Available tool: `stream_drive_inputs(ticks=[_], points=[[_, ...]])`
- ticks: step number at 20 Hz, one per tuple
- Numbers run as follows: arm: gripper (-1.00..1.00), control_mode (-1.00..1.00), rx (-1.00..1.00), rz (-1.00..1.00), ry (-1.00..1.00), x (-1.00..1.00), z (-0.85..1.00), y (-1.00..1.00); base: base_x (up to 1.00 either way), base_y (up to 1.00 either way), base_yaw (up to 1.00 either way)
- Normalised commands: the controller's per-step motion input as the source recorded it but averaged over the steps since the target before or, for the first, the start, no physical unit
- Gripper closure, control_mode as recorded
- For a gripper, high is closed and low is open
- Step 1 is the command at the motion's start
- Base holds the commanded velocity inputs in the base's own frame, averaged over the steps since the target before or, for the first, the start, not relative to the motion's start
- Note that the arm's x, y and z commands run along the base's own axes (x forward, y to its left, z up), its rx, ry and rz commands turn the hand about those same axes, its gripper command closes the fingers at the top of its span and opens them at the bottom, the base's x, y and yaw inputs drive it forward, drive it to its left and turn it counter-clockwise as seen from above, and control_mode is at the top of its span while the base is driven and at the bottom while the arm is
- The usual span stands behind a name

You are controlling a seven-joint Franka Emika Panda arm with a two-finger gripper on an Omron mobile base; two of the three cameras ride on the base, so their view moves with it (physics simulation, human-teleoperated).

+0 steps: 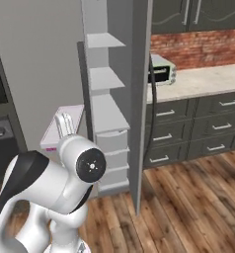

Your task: The ice cube tray has been filled with water. Take the tray and place it in the freezer to make ice. Close the freezer door after placing the tray.

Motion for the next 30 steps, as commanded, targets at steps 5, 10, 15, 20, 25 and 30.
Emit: stream_drive_inputs(ticks=[5,10,15,20,25,30], points=[[1.0,1.0,0.0,0.0,0.0,0.0,0.0,0.0,0.63,-0.01,-0.05],[1.0,1.0,0.0,0.0,0.0,0.0,0.0,0.0,0.67,-0.1,-0.04],[1.0,1.0,0.0,0.0,0.0,0.0,0.0,0.0,0.68,-0.29,-0.02],[1.0,1.0,0.0,0.0,0.0,0.0,0.0,0.0,0.69,-0.09,-0.03],[1.0,1.0,0.0,0.0,0.0,0.0,0.0,0.0,0.77,0.0,-0.03],[1.0,1.0,0.0,0.0,0.0,0.0,0.0,0.0,0.71,0.0,-0.04]])
